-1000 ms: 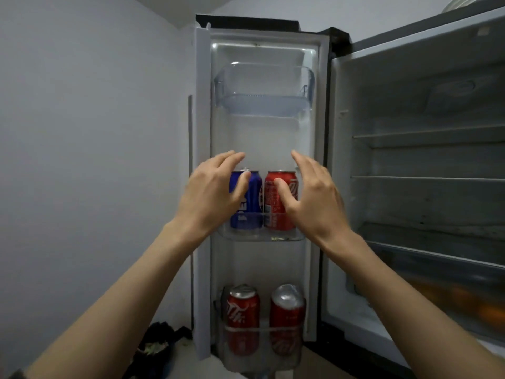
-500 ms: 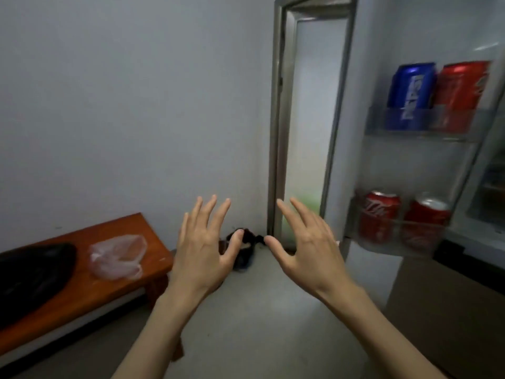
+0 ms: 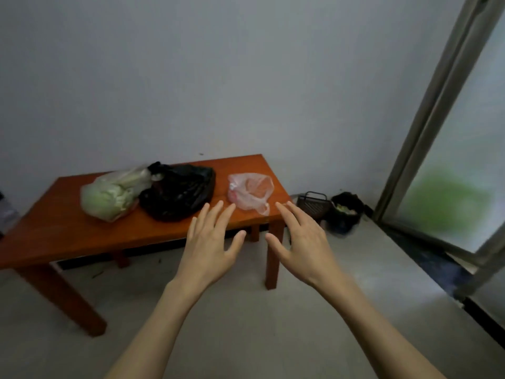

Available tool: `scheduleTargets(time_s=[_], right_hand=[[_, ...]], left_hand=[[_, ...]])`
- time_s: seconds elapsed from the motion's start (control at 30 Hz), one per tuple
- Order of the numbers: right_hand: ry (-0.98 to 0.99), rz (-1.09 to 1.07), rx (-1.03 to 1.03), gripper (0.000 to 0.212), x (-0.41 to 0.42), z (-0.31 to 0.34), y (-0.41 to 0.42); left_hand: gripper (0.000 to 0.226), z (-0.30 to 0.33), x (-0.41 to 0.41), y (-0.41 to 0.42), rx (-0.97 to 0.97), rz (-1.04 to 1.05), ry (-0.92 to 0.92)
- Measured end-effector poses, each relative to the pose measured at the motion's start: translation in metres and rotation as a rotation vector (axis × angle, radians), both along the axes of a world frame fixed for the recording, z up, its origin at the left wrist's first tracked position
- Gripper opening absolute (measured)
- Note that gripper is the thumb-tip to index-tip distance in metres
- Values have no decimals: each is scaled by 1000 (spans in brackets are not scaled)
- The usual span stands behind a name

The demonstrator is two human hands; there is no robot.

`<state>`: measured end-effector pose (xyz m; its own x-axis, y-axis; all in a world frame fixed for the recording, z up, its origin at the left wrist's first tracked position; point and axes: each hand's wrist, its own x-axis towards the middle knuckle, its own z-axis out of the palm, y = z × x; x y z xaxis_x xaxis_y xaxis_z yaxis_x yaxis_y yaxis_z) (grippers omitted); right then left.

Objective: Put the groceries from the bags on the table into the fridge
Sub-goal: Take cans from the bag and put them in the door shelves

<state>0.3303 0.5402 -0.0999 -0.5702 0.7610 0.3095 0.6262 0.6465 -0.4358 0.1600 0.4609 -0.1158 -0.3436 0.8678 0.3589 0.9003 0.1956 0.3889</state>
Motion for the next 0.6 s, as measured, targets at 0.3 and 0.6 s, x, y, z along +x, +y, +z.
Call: scheduleTargets(time_s=[0.3, 0.6], right_hand=[[-24, 149, -104, 67, -144, -33, 99], [-22, 220, -246, 65, -238, -46, 172]], left_hand=[[57, -27, -140, 51, -190, 167, 39], [56, -45, -231, 103, -362, 205, -3]])
